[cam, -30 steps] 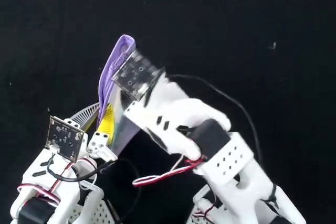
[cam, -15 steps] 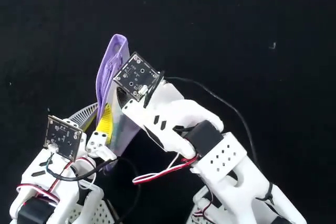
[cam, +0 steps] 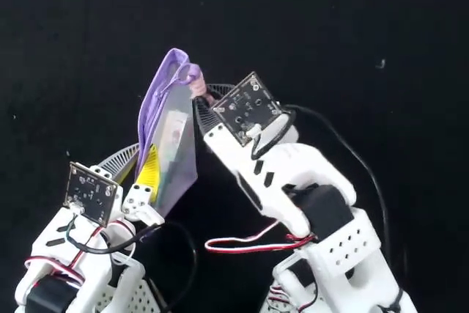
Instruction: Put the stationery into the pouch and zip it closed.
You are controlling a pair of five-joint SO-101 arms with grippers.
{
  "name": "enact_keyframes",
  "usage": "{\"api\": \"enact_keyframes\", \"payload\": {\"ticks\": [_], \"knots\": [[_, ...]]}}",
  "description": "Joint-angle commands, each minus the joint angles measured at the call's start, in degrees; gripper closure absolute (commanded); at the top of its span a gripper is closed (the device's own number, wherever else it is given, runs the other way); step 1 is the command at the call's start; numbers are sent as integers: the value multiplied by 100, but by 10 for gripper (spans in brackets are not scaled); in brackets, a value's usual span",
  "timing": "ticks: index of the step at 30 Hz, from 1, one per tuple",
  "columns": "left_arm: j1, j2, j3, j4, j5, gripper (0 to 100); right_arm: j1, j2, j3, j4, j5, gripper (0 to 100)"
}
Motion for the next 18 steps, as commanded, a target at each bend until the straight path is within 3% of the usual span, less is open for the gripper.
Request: {"api": "enact_keyframes", "payload": {"ticks": [1, 11, 14, 18], "knots": [[75, 44, 92, 18, 62, 973, 299, -127, -84, -158, 105, 987], [84, 44, 110, 18, 62, 973, 905, 699, -207, -712, 475, 987], [84, 44, 110, 18, 62, 973, 835, 708, -215, -589, -360, 970], [84, 44, 110, 18, 62, 973, 545, 242, -180, -334, -993, 826]]}}
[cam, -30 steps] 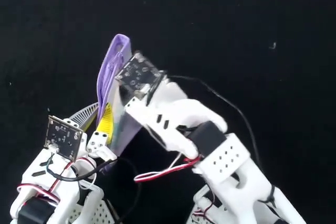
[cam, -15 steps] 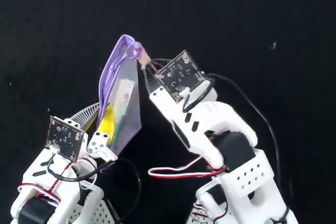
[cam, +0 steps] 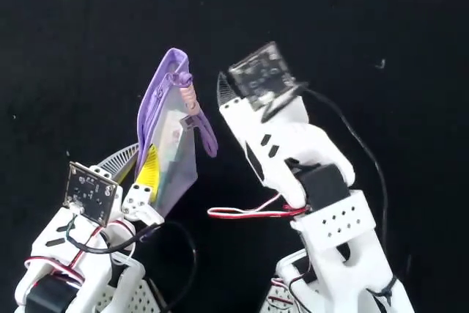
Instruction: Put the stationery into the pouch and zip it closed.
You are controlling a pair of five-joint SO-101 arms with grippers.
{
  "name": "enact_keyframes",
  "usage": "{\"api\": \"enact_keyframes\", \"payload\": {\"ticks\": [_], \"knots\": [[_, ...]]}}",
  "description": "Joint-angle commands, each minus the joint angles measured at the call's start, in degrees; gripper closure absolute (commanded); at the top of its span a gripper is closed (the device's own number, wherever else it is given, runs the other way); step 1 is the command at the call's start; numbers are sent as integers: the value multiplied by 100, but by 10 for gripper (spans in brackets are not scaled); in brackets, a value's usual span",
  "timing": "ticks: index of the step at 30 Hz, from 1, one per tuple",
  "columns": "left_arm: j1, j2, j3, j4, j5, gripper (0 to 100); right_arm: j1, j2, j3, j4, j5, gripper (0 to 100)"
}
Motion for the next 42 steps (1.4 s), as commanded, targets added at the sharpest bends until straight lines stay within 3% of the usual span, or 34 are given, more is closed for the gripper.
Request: {"api": "enact_keyframes", "payload": {"ticks": [1, 5, 8, 23, 29, 36, 42], "knots": [[84, 44, 101, 18, 62, 973, -369, -567, -171, 185, -308, 793], [84, 44, 101, 18, 62, 973, -1143, -1244, 136, 308, -316, 781], [84, 44, 101, 18, 62, 973, -1512, -1402, 611, -193, -316, 789], [84, 44, 101, 26, 62, 973, -1547, -75, 1156, -1846, -325, 790], [84, 44, 101, 35, 62, 973, -1538, 127, 1033, -1899, -316, 795], [84, 44, 101, 26, 70, 973, -1152, -224, 1130, -1925, -316, 958], [84, 44, 101, 26, 70, 973, -1081, 154, 989, -1943, -308, 963]]}}
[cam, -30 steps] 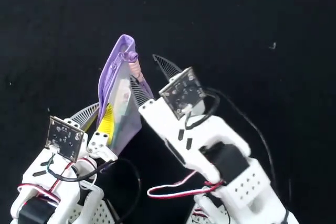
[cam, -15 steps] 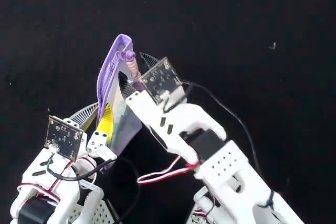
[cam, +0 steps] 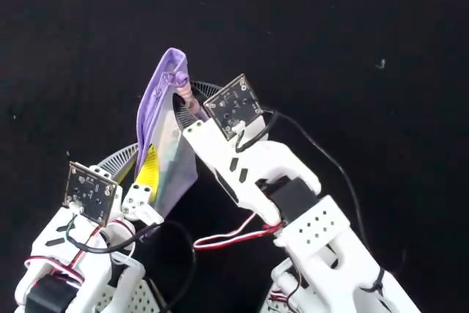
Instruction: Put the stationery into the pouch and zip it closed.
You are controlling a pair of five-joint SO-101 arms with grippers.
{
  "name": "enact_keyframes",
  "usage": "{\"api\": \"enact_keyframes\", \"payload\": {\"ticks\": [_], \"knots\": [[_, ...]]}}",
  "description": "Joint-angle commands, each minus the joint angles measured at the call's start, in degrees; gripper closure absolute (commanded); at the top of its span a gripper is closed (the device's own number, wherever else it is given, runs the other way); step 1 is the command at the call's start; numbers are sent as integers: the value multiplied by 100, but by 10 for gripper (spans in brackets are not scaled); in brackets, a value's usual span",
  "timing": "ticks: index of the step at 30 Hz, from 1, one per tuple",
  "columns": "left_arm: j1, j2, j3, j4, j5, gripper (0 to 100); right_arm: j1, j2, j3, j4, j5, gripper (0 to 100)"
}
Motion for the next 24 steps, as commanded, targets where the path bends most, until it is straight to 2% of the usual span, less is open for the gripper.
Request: {"api": "enact_keyframes", "payload": {"ticks": [1, 7, 15, 19, 24], "knots": [[84, 44, 92, 26, 70, 973, 123, 215, -330, -141, 0, 965], [84, 44, 92, 62, 70, 973, 554, 145, -514, -53, 281, 988], [84, 44, 92, 62, 70, 973, 1459, 75, -2123, 1301, 404, 988], [84, 44, 92, 70, 70, 973, 1635, 426, -2747, 1547, 404, 988], [84, 44, 92, 70, 70, 973, 1732, 1051, -3073, 1538, 791, 988]]}}
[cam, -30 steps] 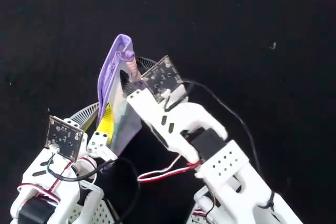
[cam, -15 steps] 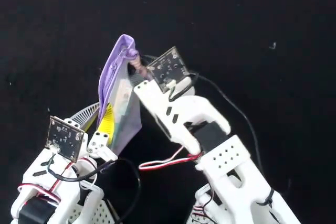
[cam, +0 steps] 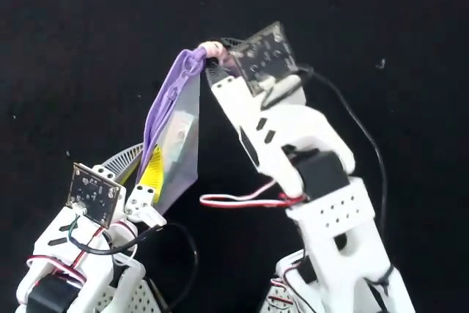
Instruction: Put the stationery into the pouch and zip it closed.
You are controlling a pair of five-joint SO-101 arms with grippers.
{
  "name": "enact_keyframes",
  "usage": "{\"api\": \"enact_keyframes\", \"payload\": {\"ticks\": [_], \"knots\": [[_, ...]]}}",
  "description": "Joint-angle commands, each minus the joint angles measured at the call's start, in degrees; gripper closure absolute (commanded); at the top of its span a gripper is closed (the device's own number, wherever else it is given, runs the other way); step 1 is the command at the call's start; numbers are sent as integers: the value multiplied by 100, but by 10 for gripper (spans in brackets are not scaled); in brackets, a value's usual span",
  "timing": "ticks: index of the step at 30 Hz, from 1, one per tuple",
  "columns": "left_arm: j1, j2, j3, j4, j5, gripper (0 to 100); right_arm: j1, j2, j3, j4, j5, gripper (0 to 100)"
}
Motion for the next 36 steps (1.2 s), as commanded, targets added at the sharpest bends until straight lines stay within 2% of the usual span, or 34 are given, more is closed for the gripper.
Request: {"api": "enact_keyframes", "payload": {"ticks": [1, 26, 36], "knots": [[31, 44, 84, 88, 70, 973, 519, 321, -629, -18, 167, 988], [22, 44, 101, 97, 70, 973, 2127, 2985, -2457, -26, 211, 988], [-13, 35, 259, 44, 70, 971, 2013, 3064, -2519, 141, 457, 988]]}}
